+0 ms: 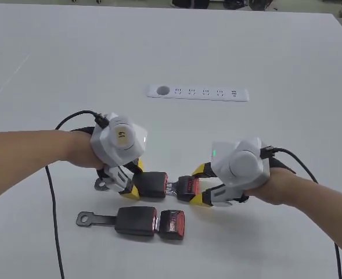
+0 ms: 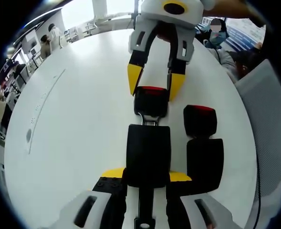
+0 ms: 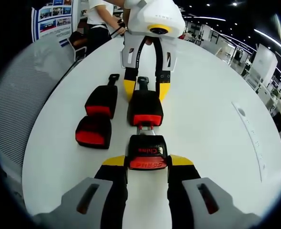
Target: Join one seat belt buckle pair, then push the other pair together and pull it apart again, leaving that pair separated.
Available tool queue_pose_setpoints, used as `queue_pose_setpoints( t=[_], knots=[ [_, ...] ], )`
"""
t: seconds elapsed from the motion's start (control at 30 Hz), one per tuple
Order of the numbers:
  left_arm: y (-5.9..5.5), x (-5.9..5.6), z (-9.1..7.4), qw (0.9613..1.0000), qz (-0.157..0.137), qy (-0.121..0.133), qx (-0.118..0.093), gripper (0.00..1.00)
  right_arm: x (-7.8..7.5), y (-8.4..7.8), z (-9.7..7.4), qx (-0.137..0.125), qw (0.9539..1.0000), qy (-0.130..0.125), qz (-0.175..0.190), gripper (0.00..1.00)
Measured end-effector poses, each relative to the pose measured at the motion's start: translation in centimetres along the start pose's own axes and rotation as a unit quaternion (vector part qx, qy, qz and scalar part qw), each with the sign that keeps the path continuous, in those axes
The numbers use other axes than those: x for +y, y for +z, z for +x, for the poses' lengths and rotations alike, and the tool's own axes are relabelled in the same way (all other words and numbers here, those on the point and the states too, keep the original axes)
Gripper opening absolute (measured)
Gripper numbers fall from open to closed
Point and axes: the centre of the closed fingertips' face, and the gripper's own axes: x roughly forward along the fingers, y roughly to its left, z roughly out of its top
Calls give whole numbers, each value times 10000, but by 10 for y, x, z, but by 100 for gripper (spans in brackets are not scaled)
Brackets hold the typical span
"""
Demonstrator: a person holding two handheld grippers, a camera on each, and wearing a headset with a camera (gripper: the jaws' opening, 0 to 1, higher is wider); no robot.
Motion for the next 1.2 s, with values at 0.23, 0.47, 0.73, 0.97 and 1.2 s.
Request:
queue_pose_setpoints(
  t=[0.23, 0.47, 0.73, 0.97, 1.2],
  knots=[
    [1, -2, 0, 10000, 3, 8, -77, 31, -1, 1, 1, 1, 10000, -16, -37, 29],
    [1, -1, -1, 10000, -9, 1, -66, 31, 0, 2, 1, 19, 10000, -2, -49, 29],
    [1, -1, 0, 9999, -85, 10, -98, 31, 0, 1, 1, 105, 9999, 31, -97, 29],
    [1, -1, -1, 9999, -102, 11, -119, 31, -1, 1, 2, 102, 9999, 28, -64, 29],
    [1, -1, -1, 9998, -114, 6, -148, 31, -1, 2, 2, 69, 10000, 30, -37, 28]
  ],
)
